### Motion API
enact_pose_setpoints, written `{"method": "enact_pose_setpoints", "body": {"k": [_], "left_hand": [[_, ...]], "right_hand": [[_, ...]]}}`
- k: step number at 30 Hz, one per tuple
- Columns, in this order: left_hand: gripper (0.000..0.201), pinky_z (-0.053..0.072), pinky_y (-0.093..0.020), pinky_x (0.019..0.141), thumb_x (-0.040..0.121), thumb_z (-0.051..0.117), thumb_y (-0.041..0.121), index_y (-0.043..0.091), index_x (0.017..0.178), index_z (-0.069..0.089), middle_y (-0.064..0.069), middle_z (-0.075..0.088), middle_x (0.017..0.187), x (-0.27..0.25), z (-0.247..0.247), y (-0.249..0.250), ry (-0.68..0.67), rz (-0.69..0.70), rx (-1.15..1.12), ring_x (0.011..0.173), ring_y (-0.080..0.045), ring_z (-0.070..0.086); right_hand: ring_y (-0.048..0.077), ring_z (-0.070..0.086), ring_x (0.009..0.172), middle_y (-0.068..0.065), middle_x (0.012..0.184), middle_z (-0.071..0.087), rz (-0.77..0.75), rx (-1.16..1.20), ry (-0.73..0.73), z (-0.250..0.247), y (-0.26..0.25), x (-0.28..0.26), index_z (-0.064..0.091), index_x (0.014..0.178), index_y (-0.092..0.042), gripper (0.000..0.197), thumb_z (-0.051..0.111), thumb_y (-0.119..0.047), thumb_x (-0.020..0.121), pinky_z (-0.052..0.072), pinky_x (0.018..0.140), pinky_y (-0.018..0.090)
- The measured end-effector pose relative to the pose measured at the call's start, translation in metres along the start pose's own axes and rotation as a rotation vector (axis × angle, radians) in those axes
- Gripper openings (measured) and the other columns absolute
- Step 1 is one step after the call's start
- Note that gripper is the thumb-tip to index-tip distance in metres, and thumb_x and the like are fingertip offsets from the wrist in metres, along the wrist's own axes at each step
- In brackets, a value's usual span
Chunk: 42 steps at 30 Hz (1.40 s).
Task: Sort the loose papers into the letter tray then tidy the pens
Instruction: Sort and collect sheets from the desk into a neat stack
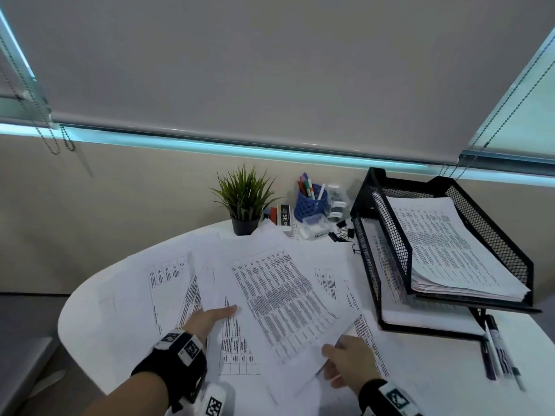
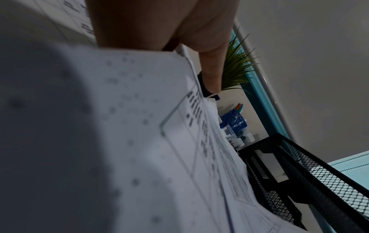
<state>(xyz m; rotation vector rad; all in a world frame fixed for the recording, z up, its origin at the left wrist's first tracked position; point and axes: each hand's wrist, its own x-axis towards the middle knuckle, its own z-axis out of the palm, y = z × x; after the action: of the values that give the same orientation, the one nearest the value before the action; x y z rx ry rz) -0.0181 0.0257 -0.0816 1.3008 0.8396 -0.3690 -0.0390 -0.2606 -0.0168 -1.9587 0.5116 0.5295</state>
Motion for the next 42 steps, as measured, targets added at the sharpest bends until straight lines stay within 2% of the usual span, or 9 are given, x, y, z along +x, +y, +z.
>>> {"method": "enact_pose_setpoints", "body": {"k": [8,12,16,21,24,28,35,38,42], "left_hand": [[0.088,0.045,-0.033,0.088,0.066,0.083,0.035,-0.008,0.131,0.044,-0.022,0.052,0.131,-0.042,0.023,0.022,0.028,0.032,0.175,0.108,-0.033,0.055],[0.035,0.036,-0.031,0.079,0.081,0.071,0.010,-0.009,0.108,0.057,-0.023,0.060,0.108,-0.039,0.022,0.020,0.086,0.115,0.208,0.093,-0.031,0.057],[0.071,0.036,-0.044,0.102,0.071,0.079,0.018,-0.005,0.130,0.046,-0.021,0.053,0.131,-0.038,0.010,0.018,0.011,0.207,0.121,0.120,-0.036,0.050],[0.110,0.026,-0.051,0.111,0.040,0.092,0.043,0.010,0.134,0.045,-0.004,0.055,0.133,-0.045,0.002,0.029,-0.127,0.357,0.015,0.126,-0.026,0.047],[0.081,0.028,-0.044,0.110,0.041,0.093,0.026,0.016,0.114,0.059,0.002,0.067,0.113,-0.063,0.002,0.049,-0.241,0.416,0.012,0.117,-0.021,0.054],[0.091,0.038,-0.049,0.105,0.038,0.094,0.025,0.009,0.120,0.059,-0.005,0.070,0.110,-0.076,0.004,0.081,-0.286,0.495,0.028,0.109,-0.024,0.062],[0.081,0.051,-0.039,0.088,0.035,0.092,0.027,0.016,0.110,0.064,-0.004,0.072,0.106,-0.108,0.015,0.137,-0.275,0.778,-0.102,0.100,-0.019,0.068],[0.099,0.052,-0.039,0.086,0.028,0.094,0.033,0.012,0.118,0.059,-0.003,0.071,0.106,-0.115,0.019,0.148,-0.273,0.820,-0.114,0.101,-0.020,0.067],[0.087,0.055,-0.043,0.084,0.022,0.094,0.043,0.012,0.099,0.068,-0.006,0.074,0.095,-0.107,0.018,0.136,-0.244,0.771,-0.032,0.092,-0.023,0.070]], "right_hand": [[0.022,0.055,0.049,0.016,0.064,0.064,0.118,0.050,-0.394,0.016,-0.006,-0.021,0.067,0.071,0.001,0.015,0.074,-0.011,0.075,0.040,0.045,0.023],[0.020,0.059,0.061,0.008,0.079,0.066,0.037,0.043,-0.037,0.005,-0.006,-0.005,0.062,0.092,-0.006,0.030,0.074,-0.029,0.078,0.047,0.052,0.027],[0.019,0.051,0.104,0.007,0.115,0.055,-0.139,0.035,0.161,-0.019,-0.017,0.013,0.047,0.126,-0.008,0.060,0.076,-0.029,0.078,0.041,0.091,0.031],[0.019,0.061,0.112,0.005,0.124,0.063,-0.228,0.183,-0.213,-0.038,-0.043,0.019,0.049,0.131,-0.008,0.109,0.090,-0.052,0.039,0.045,0.099,0.035],[0.024,0.065,0.109,0.009,0.115,0.069,-0.202,0.296,-0.473,-0.039,-0.057,0.009,0.061,0.117,-0.006,0.092,0.094,-0.039,0.037,0.043,0.104,0.043],[0.027,0.067,0.105,0.012,0.111,0.070,-0.283,0.425,-0.371,-0.039,-0.082,-0.003,0.063,0.113,-0.002,0.091,0.096,-0.028,0.033,0.052,0.092,0.038],[0.016,0.070,0.093,0.004,0.097,0.075,-0.602,0.502,-0.077,-0.052,-0.138,-0.032,0.067,0.100,-0.011,0.029,0.073,-0.002,0.073,0.053,0.087,0.027],[0.017,0.071,0.093,0.006,0.096,0.074,-0.668,0.509,-0.063,-0.053,-0.141,-0.037,0.066,0.100,-0.011,0.034,0.076,-0.006,0.067,0.054,0.086,0.031],[-0.004,0.069,0.083,-0.001,0.094,0.073,-0.616,0.433,-0.134,-0.041,-0.127,-0.034,0.062,0.113,-0.007,0.066,0.087,-0.025,0.055,0.051,0.065,0.007]]}}
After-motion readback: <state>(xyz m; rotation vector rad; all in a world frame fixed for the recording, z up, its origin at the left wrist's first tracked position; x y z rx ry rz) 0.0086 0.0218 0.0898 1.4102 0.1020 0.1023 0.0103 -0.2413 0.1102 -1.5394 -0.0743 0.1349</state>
